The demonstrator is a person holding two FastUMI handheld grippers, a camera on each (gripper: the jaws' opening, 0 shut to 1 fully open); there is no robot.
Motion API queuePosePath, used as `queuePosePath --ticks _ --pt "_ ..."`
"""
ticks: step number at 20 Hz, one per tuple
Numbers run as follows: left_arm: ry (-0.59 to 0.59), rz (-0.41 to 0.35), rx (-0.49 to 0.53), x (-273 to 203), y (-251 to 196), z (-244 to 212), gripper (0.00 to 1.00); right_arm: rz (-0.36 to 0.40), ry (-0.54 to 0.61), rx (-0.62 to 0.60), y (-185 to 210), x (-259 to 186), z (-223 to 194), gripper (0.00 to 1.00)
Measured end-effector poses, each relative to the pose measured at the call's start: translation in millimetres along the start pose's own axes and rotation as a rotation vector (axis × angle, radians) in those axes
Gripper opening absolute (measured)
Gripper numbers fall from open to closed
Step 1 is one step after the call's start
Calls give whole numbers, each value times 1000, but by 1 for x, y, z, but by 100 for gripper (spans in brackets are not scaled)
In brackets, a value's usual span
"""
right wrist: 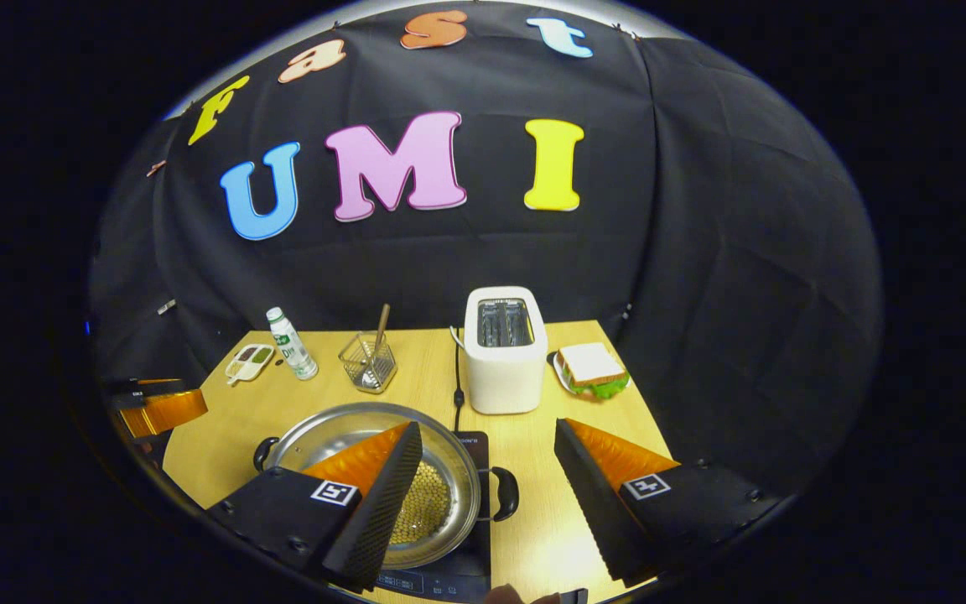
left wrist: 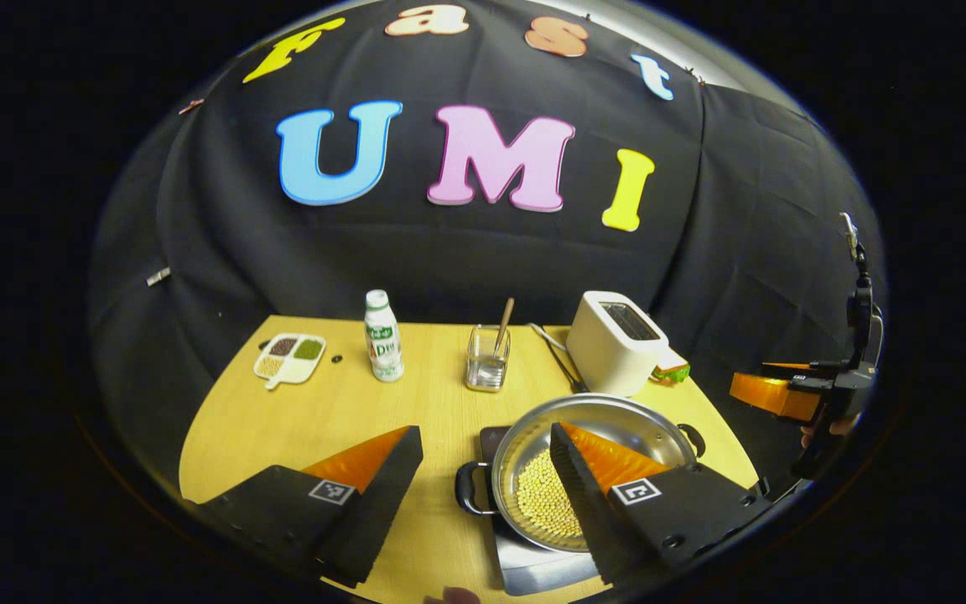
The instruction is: First push the handle of the pot to place it horizontally, then grasp the pot with both hands and set it on the induction cooktop.
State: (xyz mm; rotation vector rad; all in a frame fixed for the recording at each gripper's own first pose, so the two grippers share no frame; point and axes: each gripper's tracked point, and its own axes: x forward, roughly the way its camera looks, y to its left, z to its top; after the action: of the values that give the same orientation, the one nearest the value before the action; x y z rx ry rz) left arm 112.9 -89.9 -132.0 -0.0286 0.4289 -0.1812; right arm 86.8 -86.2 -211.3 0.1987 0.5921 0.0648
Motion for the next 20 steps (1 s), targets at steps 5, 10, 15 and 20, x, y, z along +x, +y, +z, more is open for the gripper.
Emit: queuePosePath --ticks 5,10,15,20 --pt "-190 26 16 -51 1 54 95 -15 -160 -6 4 -43 54 99" --pt "-340 59 29 -96 3 96 95 -17 -354 18 10 -92 110 98" --pt "-450 89 15 -131 11 123 95 -24 -486 -11 17 -129 131 98" --pt "-454 86 39 -140 10 119 95 -45 -549 -35 21 -142 140 98"
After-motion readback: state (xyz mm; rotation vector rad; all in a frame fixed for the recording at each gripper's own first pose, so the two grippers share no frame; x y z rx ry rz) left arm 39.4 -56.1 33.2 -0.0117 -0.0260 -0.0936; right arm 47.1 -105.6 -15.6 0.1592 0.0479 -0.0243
